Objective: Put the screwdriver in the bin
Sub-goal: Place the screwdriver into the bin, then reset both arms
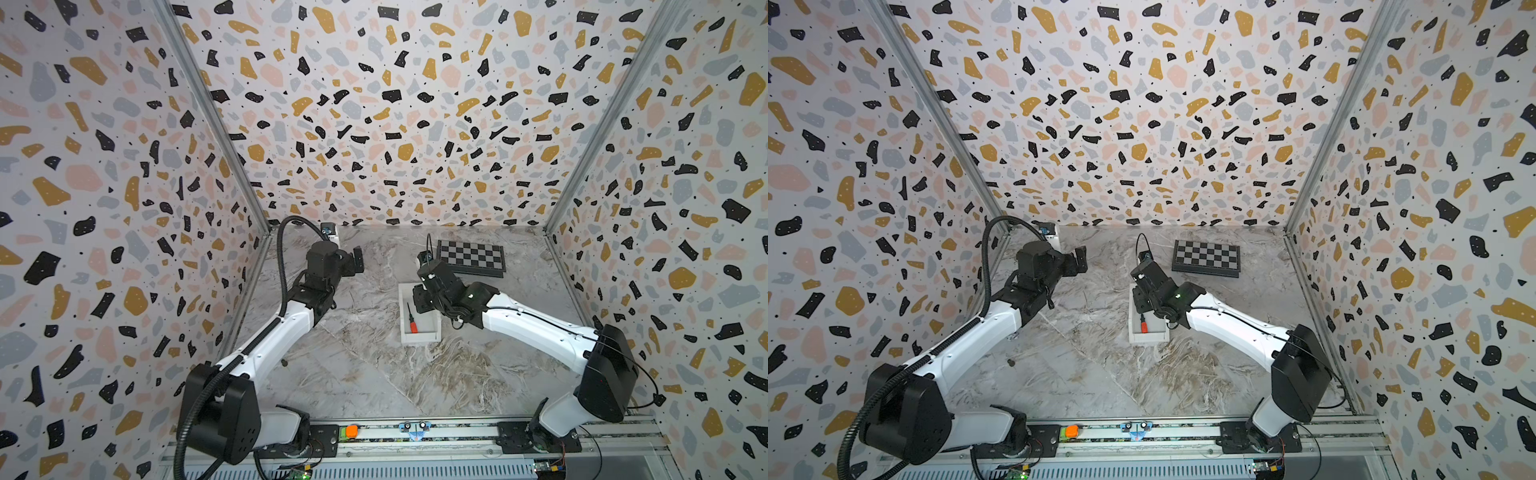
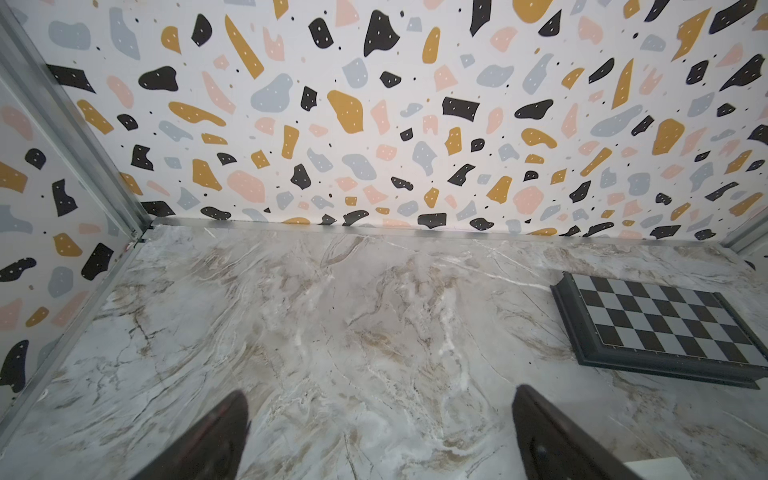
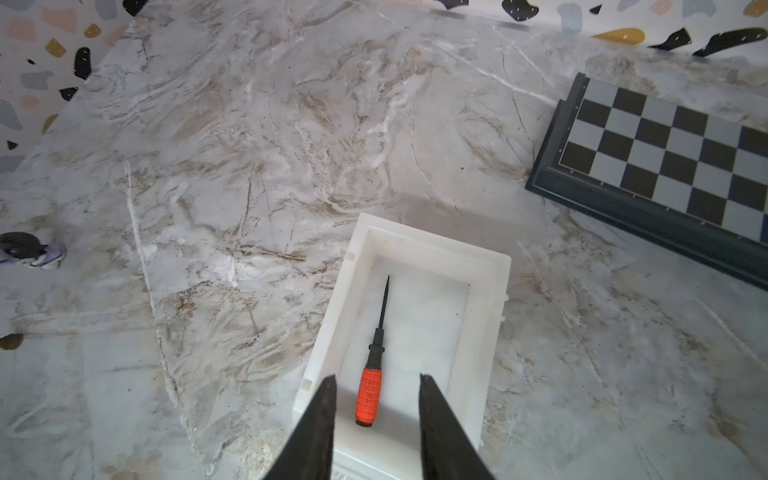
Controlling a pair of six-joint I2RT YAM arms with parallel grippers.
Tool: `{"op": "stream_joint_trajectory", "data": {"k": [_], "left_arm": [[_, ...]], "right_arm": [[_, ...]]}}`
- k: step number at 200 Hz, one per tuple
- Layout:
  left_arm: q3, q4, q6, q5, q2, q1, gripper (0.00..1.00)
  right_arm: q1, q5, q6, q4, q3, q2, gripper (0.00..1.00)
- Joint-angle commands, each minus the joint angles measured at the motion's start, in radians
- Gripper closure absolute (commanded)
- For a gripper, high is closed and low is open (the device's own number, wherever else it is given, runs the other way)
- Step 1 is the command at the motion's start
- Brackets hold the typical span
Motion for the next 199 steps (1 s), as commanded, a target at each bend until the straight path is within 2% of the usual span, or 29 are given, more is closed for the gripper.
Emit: {"op": "stream_joint_trajectory", "data": {"k": [1,44,61,76,100,126,136,143,163,167,174,179,199], "left_arm": [[-0.011,0.083,0.012,0.028,-0.042,0.004,0.00],[0.024,0.054,-0.029,0.069,-0.085,0.003,0.01],[-0.035,0.085,-0.072,0.058,-0.120,0.002,0.01],[-0.102,0.121,-0.064,0.047,-0.165,0.002,0.02],[-0.161,0.106,-0.011,-0.057,-0.247,0.002,0.02],[-0.214,0.082,0.036,-0.183,-0.356,0.009,0.00],[-0.238,0.088,0.054,-0.194,-0.393,0.019,0.00],[-0.255,0.088,0.064,-0.200,-0.413,0.032,0.00],[-0.293,0.089,0.083,-0.193,-0.442,0.089,0.05],[-0.300,0.089,0.081,-0.195,-0.445,0.103,0.05],[-0.305,0.081,0.069,-0.194,-0.447,0.129,0.06],[-0.309,0.078,0.059,-0.180,-0.447,0.152,0.07],[-0.333,0.109,0.018,-0.097,-0.450,0.230,0.09]], "right_arm": [[-0.030,-0.011,-0.088,0.009,0.028,-0.102,0.64],[-0.159,-0.118,-0.177,0.001,0.023,-0.214,0.62],[-0.219,-0.163,-0.204,0.003,-0.005,-0.259,0.62],[-0.285,-0.207,-0.224,0.017,-0.044,-0.306,0.59],[-0.407,-0.306,-0.256,0.027,-0.090,-0.352,0.48],[-0.466,-0.313,-0.297,0.046,-0.133,-0.392,0.36],[-0.485,-0.322,-0.300,0.058,-0.147,-0.403,0.31],[-0.500,-0.337,-0.300,0.067,-0.156,-0.409,0.21],[-0.547,-0.364,-0.302,0.077,-0.173,-0.430,0.18],[-0.558,-0.361,-0.302,0.074,-0.174,-0.436,0.13],[-0.576,-0.359,-0.304,0.071,-0.181,-0.448,0.11],[-0.591,-0.363,-0.307,0.076,-0.190,-0.460,0.00],[-0.654,-0.403,-0.323,0.102,-0.234,-0.521,0.01]]}}
